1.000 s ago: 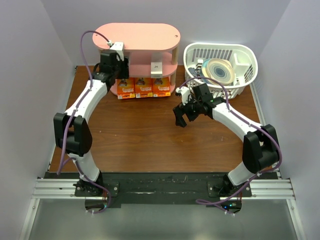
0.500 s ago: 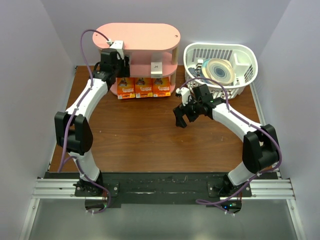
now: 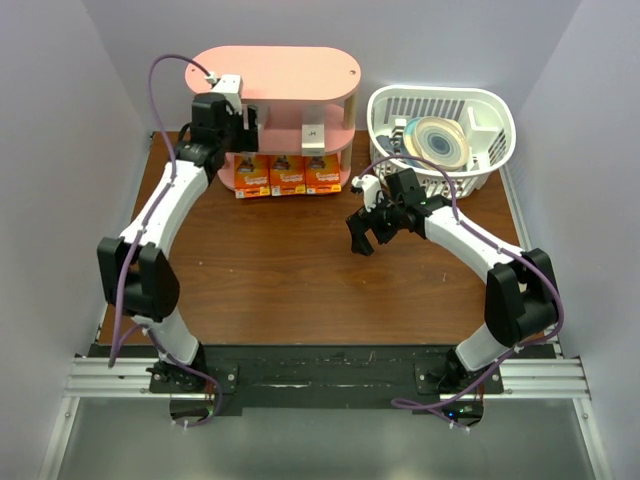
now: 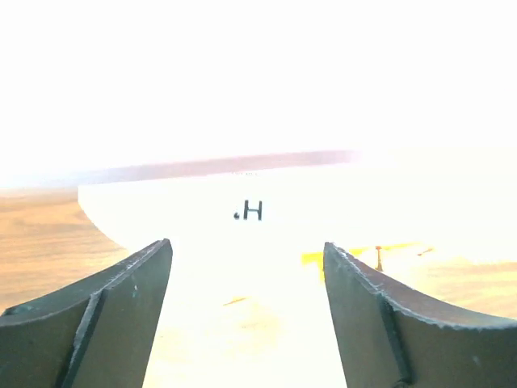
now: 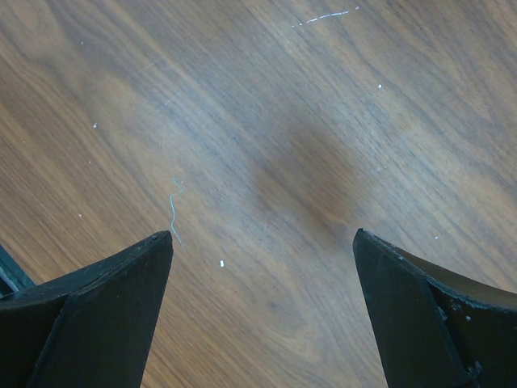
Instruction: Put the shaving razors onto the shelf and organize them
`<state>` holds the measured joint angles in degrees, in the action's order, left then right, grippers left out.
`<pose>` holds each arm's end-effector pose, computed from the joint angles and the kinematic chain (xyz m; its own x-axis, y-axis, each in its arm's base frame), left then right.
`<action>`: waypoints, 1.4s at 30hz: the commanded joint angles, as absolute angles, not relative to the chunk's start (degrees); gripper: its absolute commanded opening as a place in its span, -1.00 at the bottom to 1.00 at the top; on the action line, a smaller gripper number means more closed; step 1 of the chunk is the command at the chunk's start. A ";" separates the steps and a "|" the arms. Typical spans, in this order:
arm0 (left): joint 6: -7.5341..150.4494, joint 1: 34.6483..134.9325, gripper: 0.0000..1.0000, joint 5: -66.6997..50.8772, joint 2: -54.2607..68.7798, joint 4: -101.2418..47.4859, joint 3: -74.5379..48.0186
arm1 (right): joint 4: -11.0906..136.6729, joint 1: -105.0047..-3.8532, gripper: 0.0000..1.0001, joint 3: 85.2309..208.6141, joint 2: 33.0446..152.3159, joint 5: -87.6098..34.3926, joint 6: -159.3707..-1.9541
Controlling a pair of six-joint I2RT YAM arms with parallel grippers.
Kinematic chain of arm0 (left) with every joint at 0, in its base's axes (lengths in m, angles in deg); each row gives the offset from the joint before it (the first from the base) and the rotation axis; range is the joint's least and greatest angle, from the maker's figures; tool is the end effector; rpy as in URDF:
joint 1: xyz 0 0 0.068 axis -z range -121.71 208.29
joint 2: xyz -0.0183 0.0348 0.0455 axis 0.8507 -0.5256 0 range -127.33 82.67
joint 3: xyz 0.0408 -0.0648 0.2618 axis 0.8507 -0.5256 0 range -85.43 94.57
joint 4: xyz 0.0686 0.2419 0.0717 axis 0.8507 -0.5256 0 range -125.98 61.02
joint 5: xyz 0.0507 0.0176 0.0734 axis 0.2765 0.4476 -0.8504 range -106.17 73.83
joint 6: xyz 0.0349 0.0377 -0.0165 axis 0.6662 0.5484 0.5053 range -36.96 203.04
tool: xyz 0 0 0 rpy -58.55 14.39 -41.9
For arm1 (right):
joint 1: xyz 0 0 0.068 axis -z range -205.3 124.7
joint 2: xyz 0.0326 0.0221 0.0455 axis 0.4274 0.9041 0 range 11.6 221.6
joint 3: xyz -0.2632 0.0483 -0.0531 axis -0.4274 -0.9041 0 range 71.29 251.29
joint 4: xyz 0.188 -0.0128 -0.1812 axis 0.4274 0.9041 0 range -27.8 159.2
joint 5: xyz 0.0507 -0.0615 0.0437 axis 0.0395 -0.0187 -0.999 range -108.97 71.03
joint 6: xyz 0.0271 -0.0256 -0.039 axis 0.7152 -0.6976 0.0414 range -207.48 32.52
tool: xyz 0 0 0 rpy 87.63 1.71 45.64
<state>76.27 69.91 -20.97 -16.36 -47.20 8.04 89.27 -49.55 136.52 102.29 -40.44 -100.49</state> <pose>0.4034 -0.0799 0.3660 -0.4070 -0.0362 -0.9127 0.0784 0.9941 -0.0744 0.3004 0.1496 0.2413 -0.5733 -0.4880 -0.6582 -0.7331 0.6642 0.1460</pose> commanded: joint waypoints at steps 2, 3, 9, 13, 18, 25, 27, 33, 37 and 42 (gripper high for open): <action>81.97 69.37 0.72 -16.52 -3.48 -45.07 2.48 | 87.07 -49.12 0.98 135.71 100.02 -39.80 -100.05; 82.68 69.37 0.77 -14.09 -2.34 -44.46 0.98 | 86.89 -49.12 0.97 135.71 100.10 -40.06 -100.05; 86.64 69.28 1.00 -10.04 5.04 -36.13 -13.59 | 87.42 -49.21 0.97 136.59 100.98 -40.85 -99.87; 87.69 69.28 1.00 -7.12 7.08 -25.84 -21.43 | 88.04 -49.12 0.97 137.56 101.34 -41.03 -100.31; 89.36 69.37 1.00 -6.06 6.38 -15.72 -26.01 | 88.39 -49.21 0.97 137.82 101.07 -40.41 -101.01; 89.45 69.28 1.00 -7.91 1.73 -10.53 -24.26 | 88.48 -49.03 0.97 137.12 101.07 -40.06 -101.54; 88.49 69.28 1.00 -9.66 -0.81 -10.78 -22.34 | 88.56 -49.12 0.97 137.29 101.42 -39.89 -101.63; 84.71 68.66 1.00 -11.50 -5.56 -8.24 -19.69 | 88.65 -48.95 0.97 138.00 102.74 -39.62 -101.98; 81.20 67.79 0.95 -12.92 -8.38 -7.36 -17.67 | 88.83 -48.94 0.97 138.44 103.44 -39.10 -102.33; 76.89 66.29 0.86 -13.09 -11.72 -8.67 -14.07 | 88.83 -48.86 0.97 138.44 104.15 -38.74 -102.59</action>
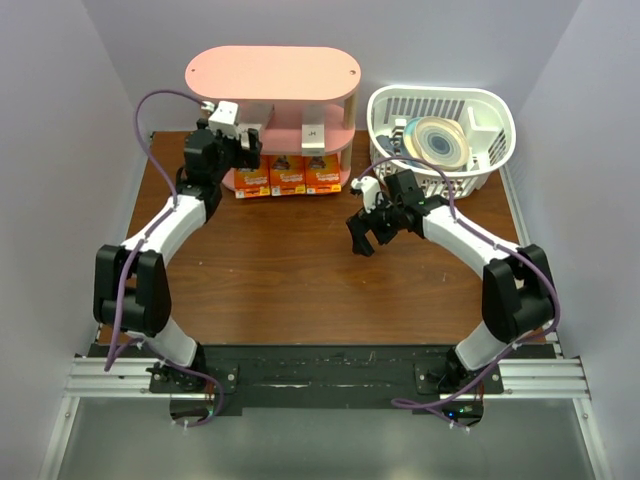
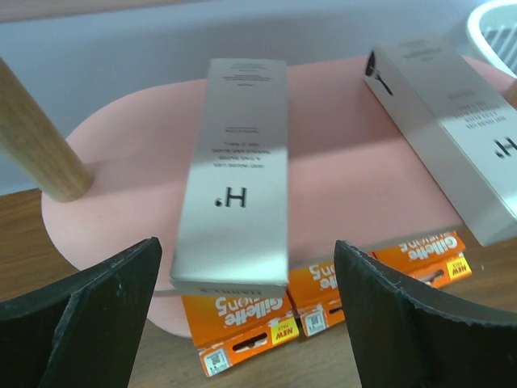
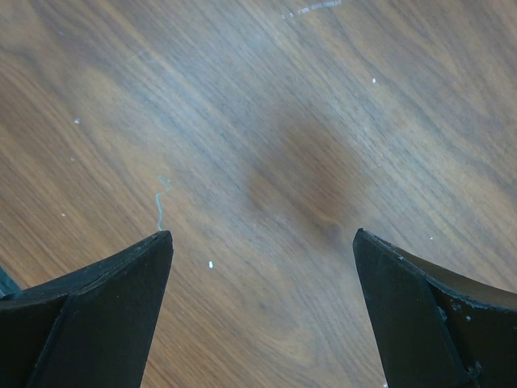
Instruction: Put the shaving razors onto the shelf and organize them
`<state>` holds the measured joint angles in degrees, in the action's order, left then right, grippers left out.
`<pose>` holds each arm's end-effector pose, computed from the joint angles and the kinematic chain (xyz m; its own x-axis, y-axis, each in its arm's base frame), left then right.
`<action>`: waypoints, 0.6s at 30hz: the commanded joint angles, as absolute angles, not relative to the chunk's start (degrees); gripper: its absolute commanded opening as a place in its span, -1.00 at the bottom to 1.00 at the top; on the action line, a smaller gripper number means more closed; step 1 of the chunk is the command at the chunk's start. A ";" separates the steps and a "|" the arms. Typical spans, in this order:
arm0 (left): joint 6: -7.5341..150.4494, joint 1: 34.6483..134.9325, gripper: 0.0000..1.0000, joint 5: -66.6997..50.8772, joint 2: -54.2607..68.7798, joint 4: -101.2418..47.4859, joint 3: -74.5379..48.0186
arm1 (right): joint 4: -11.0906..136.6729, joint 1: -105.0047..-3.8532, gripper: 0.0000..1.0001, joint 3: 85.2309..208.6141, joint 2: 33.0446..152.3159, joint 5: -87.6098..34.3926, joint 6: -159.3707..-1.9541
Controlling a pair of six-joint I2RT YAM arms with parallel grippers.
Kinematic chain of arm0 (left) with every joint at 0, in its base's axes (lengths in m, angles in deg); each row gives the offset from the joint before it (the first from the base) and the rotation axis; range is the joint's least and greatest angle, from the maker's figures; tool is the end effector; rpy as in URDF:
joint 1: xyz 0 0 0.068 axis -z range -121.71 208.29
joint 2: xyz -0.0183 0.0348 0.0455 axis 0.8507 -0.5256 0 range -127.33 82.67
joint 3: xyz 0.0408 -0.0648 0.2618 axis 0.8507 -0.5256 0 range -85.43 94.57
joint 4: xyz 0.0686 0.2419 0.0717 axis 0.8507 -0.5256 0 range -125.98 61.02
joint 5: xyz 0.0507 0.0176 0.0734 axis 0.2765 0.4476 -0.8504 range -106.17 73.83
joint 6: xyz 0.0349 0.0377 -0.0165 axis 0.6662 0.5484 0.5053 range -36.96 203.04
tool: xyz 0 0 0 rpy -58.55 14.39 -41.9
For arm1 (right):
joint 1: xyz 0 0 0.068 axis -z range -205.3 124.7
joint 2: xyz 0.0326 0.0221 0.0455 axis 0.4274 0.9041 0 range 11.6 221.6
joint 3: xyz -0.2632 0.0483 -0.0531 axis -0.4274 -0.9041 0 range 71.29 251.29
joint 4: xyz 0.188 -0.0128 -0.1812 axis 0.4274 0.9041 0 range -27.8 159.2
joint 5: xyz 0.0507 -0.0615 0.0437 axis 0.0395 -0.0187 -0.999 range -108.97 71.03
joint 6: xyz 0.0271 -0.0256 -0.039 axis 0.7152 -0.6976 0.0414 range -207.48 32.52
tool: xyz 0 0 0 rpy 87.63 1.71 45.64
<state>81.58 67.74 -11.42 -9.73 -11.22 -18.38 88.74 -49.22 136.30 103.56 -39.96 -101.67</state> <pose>0.3809 -0.0664 0.3120 -0.1364 -0.0030 -0.9906 0.2413 0.9698 -0.0362 0.3042 0.1488 0.2336 -0.5717 -0.5040 -0.6474 -0.7360 0.6637 0.1332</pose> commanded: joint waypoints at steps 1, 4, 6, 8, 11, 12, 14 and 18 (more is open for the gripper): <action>76.71 66.20 0.85 -13.18 -12.25 -9.29 -13.45 | 88.74 -48.77 0.97 138.52 104.58 -38.74 -102.59; 76.18 66.11 0.83 -13.71 -13.75 -10.96 -11.69 | 88.56 -48.86 0.98 138.79 105.38 -38.83 -102.51; 76.01 66.11 0.82 -13.27 -14.54 -10.96 -11.25 | 88.65 -48.86 0.98 139.23 105.82 -38.83 -102.51; 75.66 66.11 0.81 -13.01 -14.98 -11.49 -10.64 | 88.48 -48.77 0.97 139.66 106.34 -38.74 -102.59; 75.04 66.11 0.77 -12.75 -16.21 -13.15 -9.23 | 88.48 -48.77 0.97 140.02 106.87 -38.74 -102.51; 74.95 66.11 0.74 -12.83 -16.65 -13.51 -9.05 | 88.48 -48.77 0.97 140.02 106.96 -38.74 -102.51; 74.60 66.11 0.70 -13.36 -16.91 -14.21 -8.53 | 88.21 -48.77 0.97 140.02 107.14 -38.92 -102.33; 73.90 66.11 0.55 -16.08 -17.18 -15.44 -7.82 | 87.86 -48.68 0.97 139.67 107.22 -39.01 -101.98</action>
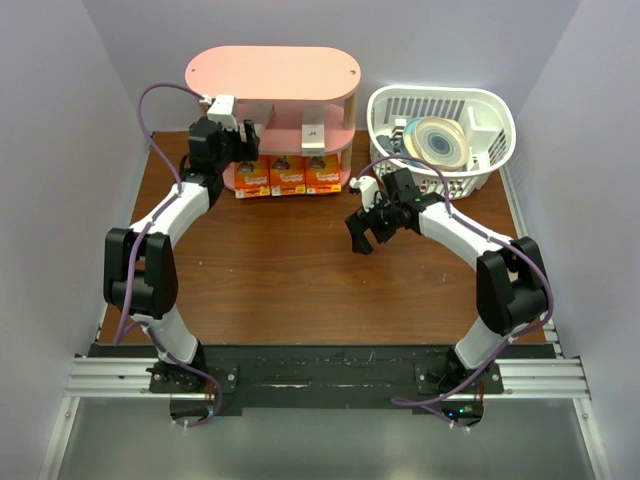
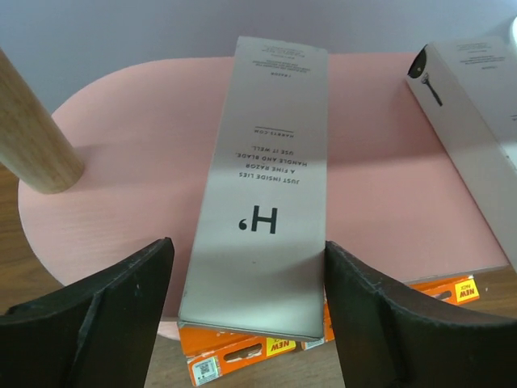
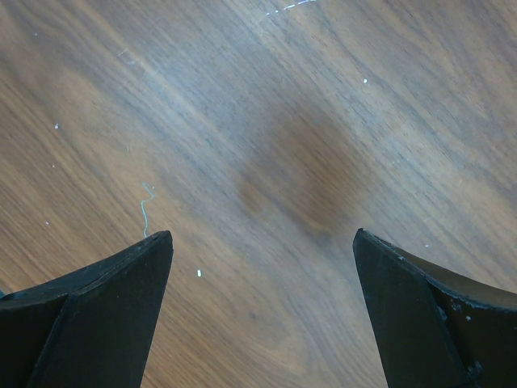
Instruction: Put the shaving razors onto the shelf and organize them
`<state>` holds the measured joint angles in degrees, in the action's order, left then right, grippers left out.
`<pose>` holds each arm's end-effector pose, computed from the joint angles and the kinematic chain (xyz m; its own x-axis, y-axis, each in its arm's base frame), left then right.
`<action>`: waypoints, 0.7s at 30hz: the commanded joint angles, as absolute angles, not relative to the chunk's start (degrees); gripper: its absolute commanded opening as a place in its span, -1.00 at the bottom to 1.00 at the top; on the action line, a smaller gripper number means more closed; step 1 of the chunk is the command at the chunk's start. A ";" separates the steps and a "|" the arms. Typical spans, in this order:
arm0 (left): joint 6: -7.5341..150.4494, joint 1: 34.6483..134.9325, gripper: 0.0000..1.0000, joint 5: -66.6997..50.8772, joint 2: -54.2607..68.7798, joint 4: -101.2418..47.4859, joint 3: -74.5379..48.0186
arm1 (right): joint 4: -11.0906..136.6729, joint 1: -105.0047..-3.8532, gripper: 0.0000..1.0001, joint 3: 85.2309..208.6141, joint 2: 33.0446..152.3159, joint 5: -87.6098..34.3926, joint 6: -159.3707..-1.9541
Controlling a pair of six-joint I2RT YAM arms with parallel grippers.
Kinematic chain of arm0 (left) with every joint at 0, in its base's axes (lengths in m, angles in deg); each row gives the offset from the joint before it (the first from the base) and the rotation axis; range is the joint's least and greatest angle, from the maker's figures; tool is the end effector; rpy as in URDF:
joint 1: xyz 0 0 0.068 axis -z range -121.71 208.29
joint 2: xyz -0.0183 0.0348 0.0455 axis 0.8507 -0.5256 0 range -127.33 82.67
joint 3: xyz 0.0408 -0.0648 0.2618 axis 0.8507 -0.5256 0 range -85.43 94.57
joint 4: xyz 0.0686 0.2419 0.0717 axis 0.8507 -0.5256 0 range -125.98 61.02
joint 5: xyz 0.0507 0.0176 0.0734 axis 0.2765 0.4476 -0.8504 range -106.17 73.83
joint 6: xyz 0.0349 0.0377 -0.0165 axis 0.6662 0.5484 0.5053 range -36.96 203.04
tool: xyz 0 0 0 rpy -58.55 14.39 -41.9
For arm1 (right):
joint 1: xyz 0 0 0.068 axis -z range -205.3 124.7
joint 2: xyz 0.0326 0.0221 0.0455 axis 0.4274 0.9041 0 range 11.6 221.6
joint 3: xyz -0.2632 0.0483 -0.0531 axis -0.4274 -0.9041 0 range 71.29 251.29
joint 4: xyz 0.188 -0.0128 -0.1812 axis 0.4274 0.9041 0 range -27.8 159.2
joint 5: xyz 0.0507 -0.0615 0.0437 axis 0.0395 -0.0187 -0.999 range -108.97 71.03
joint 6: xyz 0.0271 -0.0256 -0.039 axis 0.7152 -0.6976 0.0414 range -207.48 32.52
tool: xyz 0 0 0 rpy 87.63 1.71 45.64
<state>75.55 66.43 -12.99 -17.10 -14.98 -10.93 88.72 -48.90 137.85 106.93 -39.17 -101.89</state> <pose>0.4149 -0.0613 0.3018 -0.2172 -0.1004 -0.9710 0.1685 0.9759 -0.1386 0.3152 0.1511 0.2228 -0.5912 -0.5132 -0.6222 -0.7259 0.6748 0.1331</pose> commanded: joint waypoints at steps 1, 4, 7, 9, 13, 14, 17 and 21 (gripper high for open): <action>73.64 66.11 0.53 -16.00 -17.18 -15.79 -7.65 | 87.77 -48.68 0.97 139.41 107.14 -39.01 -101.89; 72.50 66.11 0.42 -19.86 -17.18 -16.85 -7.38 | 87.60 -48.68 0.97 139.14 107.22 -39.36 -101.63; 71.44 66.11 0.36 -20.66 -17.18 -17.99 -7.12 | 87.16 -48.68 0.98 138.88 107.22 -39.53 -101.45; 70.82 66.20 0.18 -19.69 -17.44 -18.17 -6.94 | 87.16 -48.77 0.97 138.88 107.22 -39.62 -101.28; 67.75 66.55 0.12 -20.12 -18.23 -19.05 -5.98 | 87.16 -48.59 0.97 138.53 107.14 -39.71 -101.28; 67.48 67.07 0.12 -21.43 -18.58 -19.31 -5.89 | 87.16 -48.59 0.97 138.35 107.14 -39.80 -101.19; 65.99 68.30 0.12 -24.51 -19.37 -19.58 -5.10 | 86.89 -48.59 0.97 138.09 106.96 -40.06 -101.01; 65.28 70.33 0.12 -28.12 -20.08 -19.93 -4.04 | 86.89 -48.68 0.98 137.82 106.96 -40.06 -100.92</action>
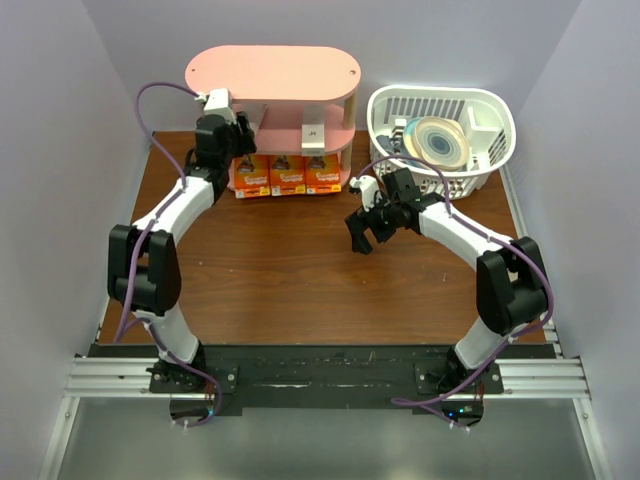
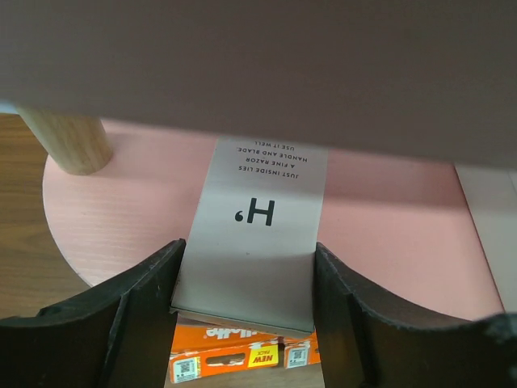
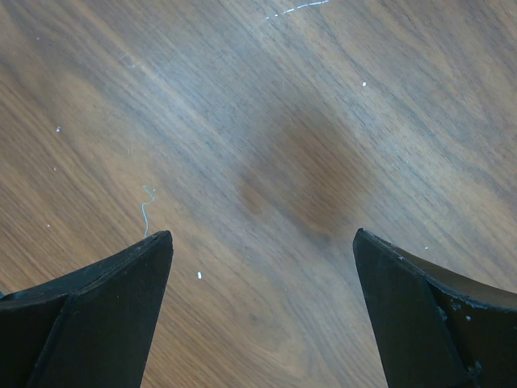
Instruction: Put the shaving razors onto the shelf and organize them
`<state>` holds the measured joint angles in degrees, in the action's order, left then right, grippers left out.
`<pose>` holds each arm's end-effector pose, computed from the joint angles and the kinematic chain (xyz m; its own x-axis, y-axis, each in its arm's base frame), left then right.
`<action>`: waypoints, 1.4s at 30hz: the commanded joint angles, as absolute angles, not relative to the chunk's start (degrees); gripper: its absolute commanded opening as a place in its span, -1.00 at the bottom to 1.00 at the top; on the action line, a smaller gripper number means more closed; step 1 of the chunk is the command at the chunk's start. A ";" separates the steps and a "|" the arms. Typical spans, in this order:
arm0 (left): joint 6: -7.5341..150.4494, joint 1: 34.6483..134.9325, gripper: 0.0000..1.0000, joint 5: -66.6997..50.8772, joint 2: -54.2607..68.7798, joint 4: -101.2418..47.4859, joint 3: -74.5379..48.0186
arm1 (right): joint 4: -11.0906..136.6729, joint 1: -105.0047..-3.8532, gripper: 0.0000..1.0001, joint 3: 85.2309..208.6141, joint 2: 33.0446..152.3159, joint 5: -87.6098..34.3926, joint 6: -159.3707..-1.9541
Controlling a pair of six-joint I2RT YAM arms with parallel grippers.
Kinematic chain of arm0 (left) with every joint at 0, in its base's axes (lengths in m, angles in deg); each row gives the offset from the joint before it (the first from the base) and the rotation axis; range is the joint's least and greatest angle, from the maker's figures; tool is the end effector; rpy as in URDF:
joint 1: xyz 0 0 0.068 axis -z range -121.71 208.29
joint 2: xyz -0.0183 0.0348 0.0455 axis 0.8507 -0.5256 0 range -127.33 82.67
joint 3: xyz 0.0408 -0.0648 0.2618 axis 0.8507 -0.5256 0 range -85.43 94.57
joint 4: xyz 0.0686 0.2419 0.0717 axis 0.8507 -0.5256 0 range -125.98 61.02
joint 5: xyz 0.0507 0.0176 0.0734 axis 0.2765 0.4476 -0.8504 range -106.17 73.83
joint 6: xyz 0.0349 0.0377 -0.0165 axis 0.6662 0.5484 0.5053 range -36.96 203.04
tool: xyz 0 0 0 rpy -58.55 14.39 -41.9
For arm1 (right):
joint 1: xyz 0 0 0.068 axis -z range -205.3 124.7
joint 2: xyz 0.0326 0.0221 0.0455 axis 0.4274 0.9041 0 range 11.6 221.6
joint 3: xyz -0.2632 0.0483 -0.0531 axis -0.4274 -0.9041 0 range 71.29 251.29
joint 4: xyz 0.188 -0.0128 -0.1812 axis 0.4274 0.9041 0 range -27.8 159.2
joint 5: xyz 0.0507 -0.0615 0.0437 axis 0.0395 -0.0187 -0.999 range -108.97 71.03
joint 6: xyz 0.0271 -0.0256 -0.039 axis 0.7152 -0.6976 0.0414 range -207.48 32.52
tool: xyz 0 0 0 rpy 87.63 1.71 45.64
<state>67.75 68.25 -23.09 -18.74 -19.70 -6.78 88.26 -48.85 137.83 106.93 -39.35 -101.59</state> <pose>0.4220 -0.0697 0.3072 -0.2362 -0.2243 -0.9455 -0.0061 0.9733 -0.2294 0.3158 0.1511 0.2232 -0.5908 -0.5068 -0.6278 -0.7242 0.6761 0.1357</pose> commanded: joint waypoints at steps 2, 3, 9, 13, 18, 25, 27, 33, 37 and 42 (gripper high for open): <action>65.55 71.38 0.12 -29.87 -20.43 -20.28 -3.87 | 86.89 -48.68 0.97 137.73 106.87 -39.97 -100.92; 65.72 71.65 0.12 -30.41 -20.52 -20.28 -3.78 | 86.81 -48.68 0.97 137.82 106.79 -39.97 -101.01; 66.68 72.44 0.10 -36.21 -20.78 -21.07 -3.95 | 86.63 -48.42 0.97 137.56 106.78 -39.80 -101.01; 67.22 72.35 0.10 -37.96 -20.96 -21.07 -3.95 | 86.63 -48.42 0.98 137.56 107.05 -40.06 -100.92; 67.92 72.35 0.11 -38.15 -21.66 -20.46 -3.95 | 86.63 -48.42 0.98 138.61 107.75 -40.15 -100.84; 68.36 72.35 0.29 -36.04 -22.28 -20.19 -3.95 | 87.07 -48.33 0.97 139.23 108.28 -39.89 -101.10; 68.54 72.35 0.35 -35.60 -22.19 -20.37 -3.78 | 87.07 -48.24 0.97 139.14 108.37 -39.97 -101.10; 68.88 72.35 1.00 -33.32 -19.38 -22.03 -3.86 | 87.16 -48.24 0.97 140.45 108.46 -40.06 -101.01; 68.80 72.35 1.00 -30.78 -14.91 -24.41 -5.18 | 87.77 -48.24 0.97 142.91 107.32 -43.22 -102.50; 69.85 72.09 1.00 -25.85 -6.57 -28.80 -7.82 | 87.77 -48.33 0.98 147.47 105.73 -49.10 -103.48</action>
<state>67.92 72.55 -30.48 -15.85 -25.85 -6.56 88.57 -48.48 141.98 108.72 -42.96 -102.42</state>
